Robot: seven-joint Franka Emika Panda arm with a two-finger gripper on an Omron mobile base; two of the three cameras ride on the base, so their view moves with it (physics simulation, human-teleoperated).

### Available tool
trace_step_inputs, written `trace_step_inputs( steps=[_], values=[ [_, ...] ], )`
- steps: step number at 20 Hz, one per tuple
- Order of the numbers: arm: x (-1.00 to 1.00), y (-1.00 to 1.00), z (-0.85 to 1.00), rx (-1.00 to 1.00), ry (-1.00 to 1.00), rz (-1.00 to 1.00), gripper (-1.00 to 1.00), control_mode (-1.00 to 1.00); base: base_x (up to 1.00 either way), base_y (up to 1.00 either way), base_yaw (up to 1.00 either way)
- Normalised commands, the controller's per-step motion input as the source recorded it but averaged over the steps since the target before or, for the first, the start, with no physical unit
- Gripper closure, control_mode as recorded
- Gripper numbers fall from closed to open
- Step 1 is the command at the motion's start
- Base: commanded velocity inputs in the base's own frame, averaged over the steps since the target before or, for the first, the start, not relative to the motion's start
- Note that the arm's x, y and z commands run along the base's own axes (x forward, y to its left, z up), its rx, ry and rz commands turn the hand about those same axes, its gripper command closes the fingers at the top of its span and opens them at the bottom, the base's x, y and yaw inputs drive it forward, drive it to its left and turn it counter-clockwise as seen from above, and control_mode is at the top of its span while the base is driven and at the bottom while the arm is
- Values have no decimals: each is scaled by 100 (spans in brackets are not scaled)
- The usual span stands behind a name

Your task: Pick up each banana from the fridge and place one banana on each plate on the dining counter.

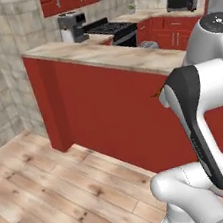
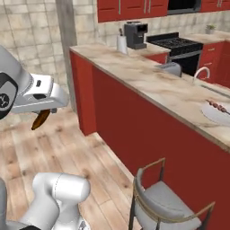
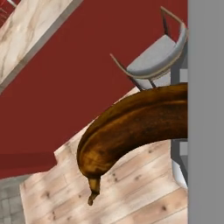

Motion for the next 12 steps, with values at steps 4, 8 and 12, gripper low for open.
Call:
trace_step_inputs(
  steps=[4,8,12],
  values=[
    [0,0,0,0,0,0,100,100,100,62,-49],
    [0,0,0,0,0,0,100,100,98,52,-52],
    [0,0,0,0,0,0,100,100,83,8,-56]
  ],
)
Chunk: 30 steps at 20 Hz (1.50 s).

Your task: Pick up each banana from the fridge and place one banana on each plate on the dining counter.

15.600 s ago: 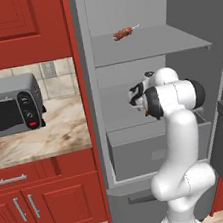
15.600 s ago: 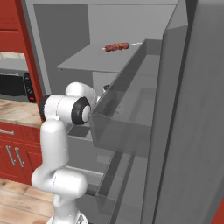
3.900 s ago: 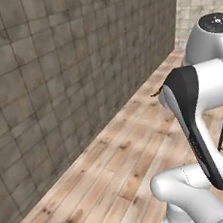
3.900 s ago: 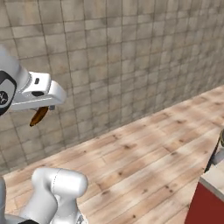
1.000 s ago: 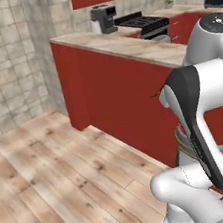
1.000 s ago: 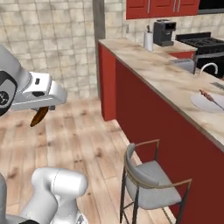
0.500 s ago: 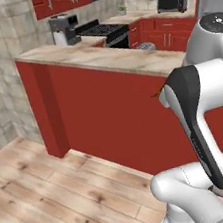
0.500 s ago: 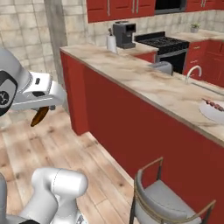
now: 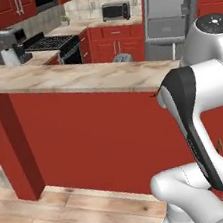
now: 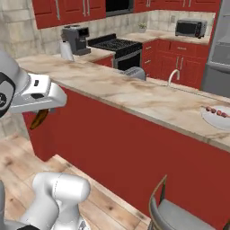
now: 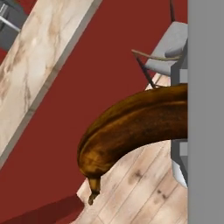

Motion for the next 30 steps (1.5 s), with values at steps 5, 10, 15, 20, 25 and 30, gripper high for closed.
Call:
trace_step_inputs(
  steps=[5,10,15,20,25,30],
  values=[
    [0,0,0,0,0,0,100,100,72,0,-51],
    [0,0,0,0,0,0,100,100,65,15,-50],
    [0,0,0,0,0,0,100,100,62,26,-47],
    [0,0,0,0,0,0,100,100,44,8,-32],
    [12,-7,3,4,0,-18,100,-100,6,0,-5],
    [60,-69,10,4,7,-37,100,-100,0,0,0]
  ],
)
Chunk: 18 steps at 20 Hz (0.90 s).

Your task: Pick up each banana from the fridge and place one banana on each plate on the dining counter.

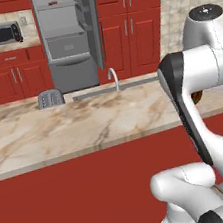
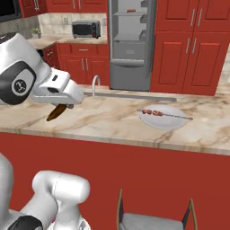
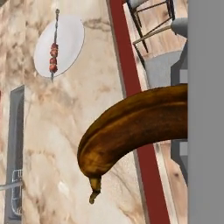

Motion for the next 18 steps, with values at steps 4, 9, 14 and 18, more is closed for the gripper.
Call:
trace_step_inputs(
  steps=[4,9,14,18],
  values=[
    [81,-80,-6,0,13,-45,100,-100,0,0,0],
    [68,-78,-12,0,6,-38,100,-100,0,0,0],
    [46,-91,-39,0,0,-24,100,-100,0,0,0],
    [52,-81,-18,6,-1,-22,100,-100,0,0,0]
  ],
)
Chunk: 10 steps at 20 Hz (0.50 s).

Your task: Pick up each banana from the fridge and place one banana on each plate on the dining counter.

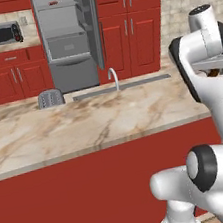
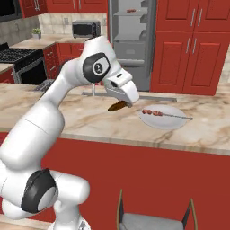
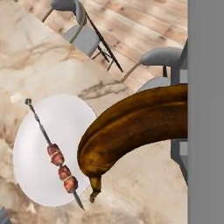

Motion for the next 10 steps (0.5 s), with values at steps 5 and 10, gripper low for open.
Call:
trace_step_inputs(
  steps=[5,10],
  values=[
    [89,-36,7,19,0,-22,100,-100,0,0,0],
    [26,-36,2,20,0,-17,100,-100,0,0,0]
  ],
)
